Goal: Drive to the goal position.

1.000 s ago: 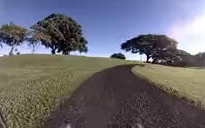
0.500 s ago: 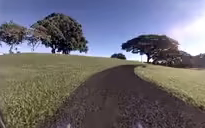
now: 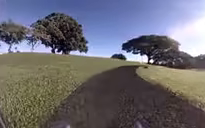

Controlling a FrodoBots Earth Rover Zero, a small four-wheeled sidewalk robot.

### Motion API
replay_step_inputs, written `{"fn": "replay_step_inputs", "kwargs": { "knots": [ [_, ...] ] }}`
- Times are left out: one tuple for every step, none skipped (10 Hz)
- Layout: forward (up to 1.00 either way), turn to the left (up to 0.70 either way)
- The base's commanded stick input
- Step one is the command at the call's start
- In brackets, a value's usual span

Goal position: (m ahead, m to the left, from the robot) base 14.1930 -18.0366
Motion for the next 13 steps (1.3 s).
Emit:
{"fn": "replay_step_inputs", "kwargs": {
  "knots": [
    [0.70, 0.00],
    [0.70, 0.00],
    [0.70, 0.00],
    [0.70, 0.00],
    [0.70, -0.08],
    [0.70, -0.14],
    [0.70, 0.00],
    [0.70, 0.00],
    [0.70, 0.00],
    [0.70, 0.00],
    [0.70, 0.00],
    [0.70, 0.00],
    [0.70, 0.00]
  ]
}}
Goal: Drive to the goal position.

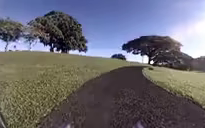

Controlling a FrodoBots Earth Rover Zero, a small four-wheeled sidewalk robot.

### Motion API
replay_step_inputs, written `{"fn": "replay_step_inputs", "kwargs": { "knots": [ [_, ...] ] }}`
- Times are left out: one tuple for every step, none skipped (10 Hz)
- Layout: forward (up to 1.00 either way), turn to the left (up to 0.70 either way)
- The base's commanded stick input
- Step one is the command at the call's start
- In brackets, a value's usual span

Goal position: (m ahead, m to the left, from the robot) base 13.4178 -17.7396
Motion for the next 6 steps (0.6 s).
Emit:
{"fn": "replay_step_inputs", "kwargs": {
  "knots": [
    [0.70, 0.00],
    [0.70, 0.00],
    [0.70, -0.08],
    [0.70, -0.11],
    [0.70, -0.05],
    [0.70, -0.01]
  ]
}}
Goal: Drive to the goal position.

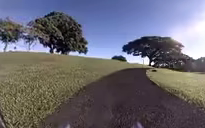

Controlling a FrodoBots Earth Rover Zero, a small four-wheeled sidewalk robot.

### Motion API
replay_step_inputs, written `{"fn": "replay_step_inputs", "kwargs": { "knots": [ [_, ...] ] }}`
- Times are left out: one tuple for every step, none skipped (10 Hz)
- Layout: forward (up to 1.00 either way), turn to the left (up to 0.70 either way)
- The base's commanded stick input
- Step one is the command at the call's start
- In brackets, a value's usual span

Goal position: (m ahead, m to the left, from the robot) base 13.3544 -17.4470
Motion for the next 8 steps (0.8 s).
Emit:
{"fn": "replay_step_inputs", "kwargs": {
  "knots": [
    [0.70, -0.13],
    [0.70, -0.14],
    [0.70, -0.14],
    [0.70, -0.09],
    [0.70, -0.04],
    [0.70, -0.03],
    [0.70, -0.14],
    [0.70, -0.06]
  ]
}}
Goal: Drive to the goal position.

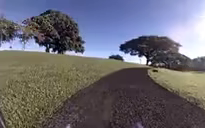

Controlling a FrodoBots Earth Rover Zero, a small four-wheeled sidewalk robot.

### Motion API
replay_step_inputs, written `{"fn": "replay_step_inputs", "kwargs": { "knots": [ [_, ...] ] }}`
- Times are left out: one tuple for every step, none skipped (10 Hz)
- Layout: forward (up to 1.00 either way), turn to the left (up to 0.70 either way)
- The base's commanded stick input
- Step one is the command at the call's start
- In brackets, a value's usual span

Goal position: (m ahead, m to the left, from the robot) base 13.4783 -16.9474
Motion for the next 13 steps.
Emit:
{"fn": "replay_step_inputs", "kwargs": {
  "knots": [
    [0.70, 0.00],
    [0.70, 0.00],
    [0.70, 0.00],
    [0.70, 0.00],
    [0.70, 0.00],
    [0.70, 0.00],
    [0.70, 0.00],
    [0.70, 0.00],
    [0.70, 0.00],
    [0.70, 0.00],
    [0.70, 0.00],
    [0.70, 0.00],
    [0.70, 0.00]
  ]
}}
